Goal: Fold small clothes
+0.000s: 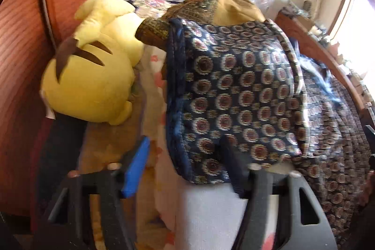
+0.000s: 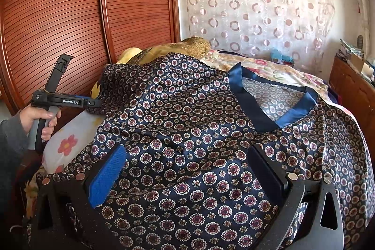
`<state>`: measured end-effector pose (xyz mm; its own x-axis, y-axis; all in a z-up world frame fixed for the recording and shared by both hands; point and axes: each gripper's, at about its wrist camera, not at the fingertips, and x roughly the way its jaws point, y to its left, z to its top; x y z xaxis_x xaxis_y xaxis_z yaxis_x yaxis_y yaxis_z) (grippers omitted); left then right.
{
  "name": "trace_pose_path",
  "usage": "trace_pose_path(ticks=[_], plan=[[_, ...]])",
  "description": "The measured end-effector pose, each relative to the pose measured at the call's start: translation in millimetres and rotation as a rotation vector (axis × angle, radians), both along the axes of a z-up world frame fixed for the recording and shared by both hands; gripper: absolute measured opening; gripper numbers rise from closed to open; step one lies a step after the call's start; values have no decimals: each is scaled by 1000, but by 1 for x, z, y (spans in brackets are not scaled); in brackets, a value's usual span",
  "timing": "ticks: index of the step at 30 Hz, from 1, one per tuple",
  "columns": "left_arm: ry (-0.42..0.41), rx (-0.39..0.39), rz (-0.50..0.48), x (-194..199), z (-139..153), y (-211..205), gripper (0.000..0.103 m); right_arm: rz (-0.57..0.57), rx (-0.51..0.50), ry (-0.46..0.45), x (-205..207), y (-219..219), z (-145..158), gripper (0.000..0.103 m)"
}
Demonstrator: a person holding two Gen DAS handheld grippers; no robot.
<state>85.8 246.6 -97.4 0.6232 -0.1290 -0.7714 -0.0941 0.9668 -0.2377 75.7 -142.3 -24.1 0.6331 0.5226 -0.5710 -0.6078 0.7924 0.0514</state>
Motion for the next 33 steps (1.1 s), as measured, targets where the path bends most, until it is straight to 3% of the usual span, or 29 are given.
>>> trace_pose_path(ticks=[3, 5, 7, 12, 19, 24, 29, 33], plan=[[-10, -13, -21, -4, 3, -2, 28, 1, 2, 2, 0, 2, -1, 103], [-16, 21, -26, -7, 5, -6, 20, 4, 5, 2, 0, 3, -1, 103], [-40, 69, -18, -12, 10, -8, 7, 5, 3, 2, 1, 3, -1, 103], [-176, 71, -12, -28, 49, -17, 6, 0, -14, -2, 4, 5, -2, 103], [-311, 96, -130, -14, 101, -74, 5, -38, 12, -7, 8, -10, 2, 103], [-341, 94, -221, 8, 116, -118, 5, -84, 28, -13, 11, -28, 6, 103], [-319, 120, -291, 17, 116, -160, 6, -125, 37, -14, 8, -45, 6, 103], [-345, 125, -298, 10, 126, -165, 21, -145, 42, -12, 4, -52, 5, 103]])
